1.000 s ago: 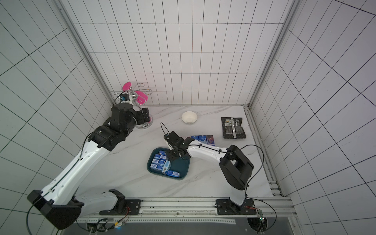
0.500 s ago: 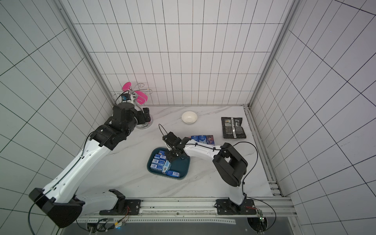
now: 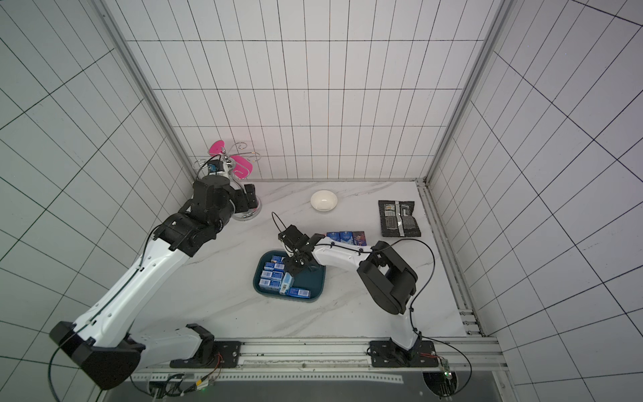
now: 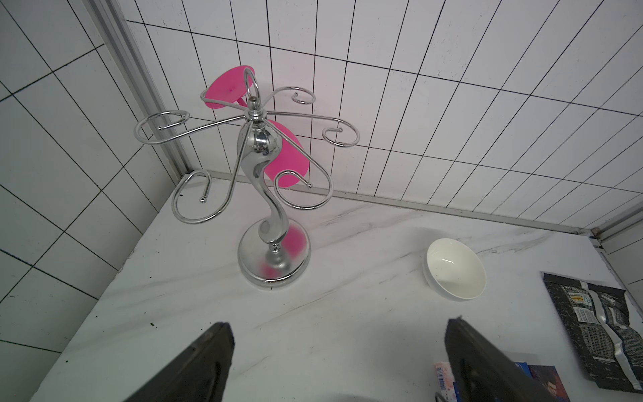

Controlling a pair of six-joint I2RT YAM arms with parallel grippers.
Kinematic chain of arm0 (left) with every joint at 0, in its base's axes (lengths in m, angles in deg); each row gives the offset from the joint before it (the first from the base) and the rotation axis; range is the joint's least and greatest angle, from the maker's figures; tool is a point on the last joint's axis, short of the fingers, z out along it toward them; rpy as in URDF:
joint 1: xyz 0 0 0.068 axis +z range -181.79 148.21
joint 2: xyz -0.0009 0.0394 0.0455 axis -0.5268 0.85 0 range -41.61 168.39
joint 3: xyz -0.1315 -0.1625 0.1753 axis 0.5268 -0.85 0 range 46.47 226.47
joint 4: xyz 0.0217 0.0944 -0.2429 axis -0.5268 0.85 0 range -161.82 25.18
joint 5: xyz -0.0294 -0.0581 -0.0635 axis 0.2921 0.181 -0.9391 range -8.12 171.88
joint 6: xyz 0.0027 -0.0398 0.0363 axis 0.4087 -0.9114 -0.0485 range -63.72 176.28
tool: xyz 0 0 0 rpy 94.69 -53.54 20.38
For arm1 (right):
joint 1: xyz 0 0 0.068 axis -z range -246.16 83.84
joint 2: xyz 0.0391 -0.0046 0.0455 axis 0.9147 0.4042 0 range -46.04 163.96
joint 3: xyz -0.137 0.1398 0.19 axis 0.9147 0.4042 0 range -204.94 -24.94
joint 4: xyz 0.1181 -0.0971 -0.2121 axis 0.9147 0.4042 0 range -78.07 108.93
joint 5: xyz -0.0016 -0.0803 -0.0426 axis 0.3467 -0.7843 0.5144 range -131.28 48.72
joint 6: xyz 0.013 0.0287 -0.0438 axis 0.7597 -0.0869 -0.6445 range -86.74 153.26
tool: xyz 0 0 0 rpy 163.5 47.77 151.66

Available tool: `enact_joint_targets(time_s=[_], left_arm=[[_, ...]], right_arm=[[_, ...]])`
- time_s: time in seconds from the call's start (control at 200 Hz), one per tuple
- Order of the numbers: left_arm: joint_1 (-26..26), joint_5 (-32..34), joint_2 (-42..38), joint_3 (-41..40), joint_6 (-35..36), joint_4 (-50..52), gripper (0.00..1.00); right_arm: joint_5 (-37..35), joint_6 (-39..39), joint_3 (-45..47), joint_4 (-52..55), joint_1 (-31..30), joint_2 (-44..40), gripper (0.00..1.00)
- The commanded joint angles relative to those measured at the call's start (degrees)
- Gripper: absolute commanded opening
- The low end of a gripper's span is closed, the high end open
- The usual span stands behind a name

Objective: Take the pocket tissues out of the storage box
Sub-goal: Pick up the pocket tissues from the storage box.

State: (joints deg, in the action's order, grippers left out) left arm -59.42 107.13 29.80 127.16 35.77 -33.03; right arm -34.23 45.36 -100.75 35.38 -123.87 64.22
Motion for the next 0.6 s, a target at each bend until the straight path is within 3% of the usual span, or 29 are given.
enact_joint_targets(time_s=[0.0, 0.135, 0.33, 0.595], left_arm=[[0.1, 0.3, 0.3, 1.4, 0.5, -0.4, 0.98], [0.1, 0.5, 0.0, 1.2, 0.7, -0.4, 0.98], [0.2, 0.6, 0.3, 1.2, 0.7, -0.6, 0.98], [0.1, 0.0, 1.1, 1.3, 0.3, -0.6, 0.98]], right_arm=[[1.9, -0.3, -2.2, -1.7, 0.2, 0.2, 0.41], [1.9, 0.5, -2.5, -0.8, 0.1, -0.2, 0.38], [-4.8, 2.7, -2.6, 4.3, -0.6, -4.7, 0.45], [-2.2, 13.7, 0.6, 6.5, -3.0, -8.5, 0.55]])
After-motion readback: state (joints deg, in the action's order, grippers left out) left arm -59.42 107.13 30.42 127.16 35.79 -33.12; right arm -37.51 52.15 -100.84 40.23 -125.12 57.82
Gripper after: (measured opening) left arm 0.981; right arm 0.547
